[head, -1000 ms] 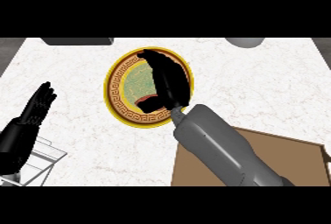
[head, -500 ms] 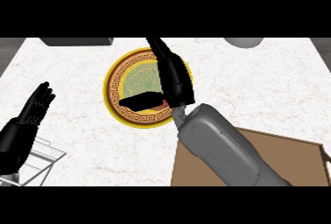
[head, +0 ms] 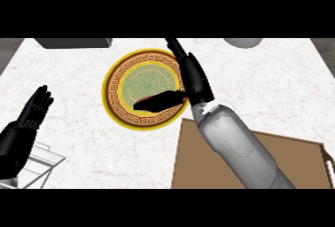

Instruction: Pick the sweet potato from the tray and place it in the plate

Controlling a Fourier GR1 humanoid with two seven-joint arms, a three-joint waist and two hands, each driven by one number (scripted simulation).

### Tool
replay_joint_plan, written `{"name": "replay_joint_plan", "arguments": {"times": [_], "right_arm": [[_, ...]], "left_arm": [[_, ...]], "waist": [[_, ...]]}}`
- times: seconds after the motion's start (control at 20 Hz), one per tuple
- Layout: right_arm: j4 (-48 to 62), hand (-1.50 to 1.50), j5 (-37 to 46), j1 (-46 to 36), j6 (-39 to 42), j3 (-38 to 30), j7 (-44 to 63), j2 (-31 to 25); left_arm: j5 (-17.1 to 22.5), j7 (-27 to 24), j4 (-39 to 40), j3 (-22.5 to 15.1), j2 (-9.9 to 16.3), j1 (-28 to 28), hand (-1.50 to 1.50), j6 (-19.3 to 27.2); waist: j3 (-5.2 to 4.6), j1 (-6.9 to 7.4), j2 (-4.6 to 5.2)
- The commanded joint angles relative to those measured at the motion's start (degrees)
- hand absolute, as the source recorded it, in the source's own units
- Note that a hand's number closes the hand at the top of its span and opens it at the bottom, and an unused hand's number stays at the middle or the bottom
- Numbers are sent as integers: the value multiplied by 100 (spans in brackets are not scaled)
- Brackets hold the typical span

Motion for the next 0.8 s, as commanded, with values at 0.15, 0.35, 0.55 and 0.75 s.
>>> {"name": "replay_joint_plan", "arguments": {"times": [0.15,0.35,0.55,0.75], "right_arm": [[263,-150,-240,246,492,-252,-801,-249],[325,-150,-414,380,748,-509,-924,-518],[536,-150,-385,378,775,-614,-1101,-562],[665,-150,-344,540,1019,-694,-1228,-925]], "left_arm": [[218,1080,713,-267,-671,-393,0,460],[353,1218,581,-174,-487,-317,0,324],[414,927,841,-77,-468,-287,0,229],[327,1175,620,-191,-457,-352,0,313]], "waist": [[-100,-94,40],[-98,-94,9],[-107,-65,24],[-101,-92,15]]}}
